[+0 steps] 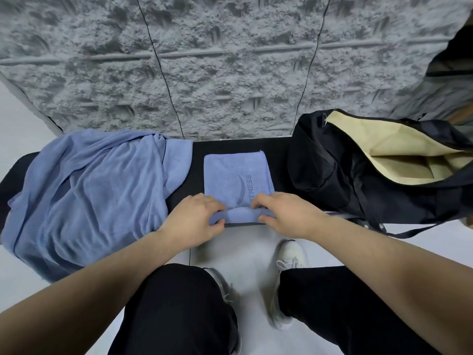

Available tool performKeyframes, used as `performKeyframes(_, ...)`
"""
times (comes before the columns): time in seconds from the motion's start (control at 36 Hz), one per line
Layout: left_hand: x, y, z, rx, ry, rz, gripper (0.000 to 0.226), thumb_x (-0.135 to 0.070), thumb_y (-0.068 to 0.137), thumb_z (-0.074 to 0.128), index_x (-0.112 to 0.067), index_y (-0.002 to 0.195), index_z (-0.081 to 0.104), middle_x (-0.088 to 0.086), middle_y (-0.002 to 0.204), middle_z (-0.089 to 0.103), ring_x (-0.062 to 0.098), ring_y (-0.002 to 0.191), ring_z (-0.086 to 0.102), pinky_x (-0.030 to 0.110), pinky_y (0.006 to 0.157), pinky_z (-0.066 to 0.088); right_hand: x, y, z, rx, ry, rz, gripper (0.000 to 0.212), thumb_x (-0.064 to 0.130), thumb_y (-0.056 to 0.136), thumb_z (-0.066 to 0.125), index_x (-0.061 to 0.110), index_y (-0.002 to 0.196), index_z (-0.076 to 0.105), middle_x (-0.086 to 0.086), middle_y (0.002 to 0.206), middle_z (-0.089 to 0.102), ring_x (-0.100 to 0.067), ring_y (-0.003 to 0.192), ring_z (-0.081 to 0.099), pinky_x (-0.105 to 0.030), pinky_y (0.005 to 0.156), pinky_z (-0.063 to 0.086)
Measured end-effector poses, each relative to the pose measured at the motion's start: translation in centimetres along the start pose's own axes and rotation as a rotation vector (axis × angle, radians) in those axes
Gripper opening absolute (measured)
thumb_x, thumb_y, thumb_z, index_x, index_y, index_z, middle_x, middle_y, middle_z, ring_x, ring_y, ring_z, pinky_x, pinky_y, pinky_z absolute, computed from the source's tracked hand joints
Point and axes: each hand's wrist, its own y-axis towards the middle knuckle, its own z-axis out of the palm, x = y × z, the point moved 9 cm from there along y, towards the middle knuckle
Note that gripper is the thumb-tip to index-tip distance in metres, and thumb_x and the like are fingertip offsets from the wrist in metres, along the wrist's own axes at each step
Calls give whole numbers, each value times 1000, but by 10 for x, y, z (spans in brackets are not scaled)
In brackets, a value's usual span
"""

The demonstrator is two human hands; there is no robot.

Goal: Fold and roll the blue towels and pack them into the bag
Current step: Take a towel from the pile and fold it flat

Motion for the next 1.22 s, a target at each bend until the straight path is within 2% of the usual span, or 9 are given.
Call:
performKeyframes(0.11, 5, 1, 6, 88, -48, -48, 21, -39, 83, 36, -28, 67, 44, -12, 68, 49, 13, 65, 47, 38, 68, 48, -5, 3, 3, 46, 52, 22, 26, 32, 98, 49, 30, 124, 52, 6, 113, 60, -17, 104, 53, -35, 91, 46)
performKeyframes(0.22, 8, 2, 6, 112, -88, -87, 28, -36, 85, 35, -19, 72, 53, -9, 73, 49, 15, 68, 50, 41, 66, 48, -8, 6, 3, 34, 62, 3, 27, 27, 100, 47, 26, 125, 57, 8, 121, 57, -16, 110, 54, -34, 97, 43)
performKeyframes(0.39, 18, 7, 13, 138, -175, -146, 29, -29, 98, 44, -21, 113, 67, -7, 99, 55, 18, 92, 55, 38, 88, 45, -10, 12, -2, -16, 48, 4, 31, 24, 102, 44, 27, 128, 62, 12, 110, 49, -15, 104, 46, -30, 97, 39)
performKeyframes(0.5, 24, 10, 13, 106, -139, -170, 29, -29, 100, 47, -29, 124, 62, -9, 110, 60, 11, 94, 39, 30, 88, 28, -8, 14, -7, -69, -87, 4, 34, 32, 103, 40, 33, 133, 58, 9, 118, 52, -16, 102, 39, -32, 90, 36)
performKeyframes(0.61, 25, 9, 11, 6, -211, -171, 27, -25, 97, 52, -38, 120, 61, -18, 101, 56, 10, 93, 45, 30, 86, 30, -2, 12, -13, -116, -95, -18, 37, 29, 101, 44, 38, 137, 49, 12, 117, 52, -14, 105, 40, -32, 88, 31)
performKeyframes(0.78, 23, 8, -3, -208, -187, -100, 18, -21, 88, 63, -32, 102, 67, -13, 100, 53, 12, 83, 47, 34, 77, 35, 4, 16, -18, -171, -80, -63, 27, 22, 99, 49, 28, 120, 65, 6, 113, 58, -19, 105, 48, -35, 87, 38)
performKeyframes(0.97, 9, 13, -6, -216, -38, 61, 27, -24, 91, 48, -16, 97, 74, -5, 91, 64, 20, 73, 54, 39, 66, 51, 13, 15, -14, -243, -232, -161, 31, -1, 66, 76, 16, 93, 75, -1, 77, 61, -25, 67, 57, -35, 56, 51)
performKeyframes(1.08, 4, 15, -4, -175, 20, 111, 38, -20, 87, 40, -12, 98, 75, -1, 90, 67, 22, 74, 60, 37, 68, 54, 20, 10, -14, -287, -280, -162, 21, 14, 67, 68, 16, 88, 74, 1, 73, 58, -23, 65, 55, -32, 55, 46)
performKeyframes(1.22, -3, 13, -8, -203, 74, 157, 39, -20, 81, 43, -12, 99, 76, -1, 88, 68, 21, 80, 63, 33, 70, 51, 16, 7, -5, -152, -309, -91, 47, 42, 79, 66, 17, 118, 66, 0, 100, 62, -24, 93, 58, -35, 76, 46)
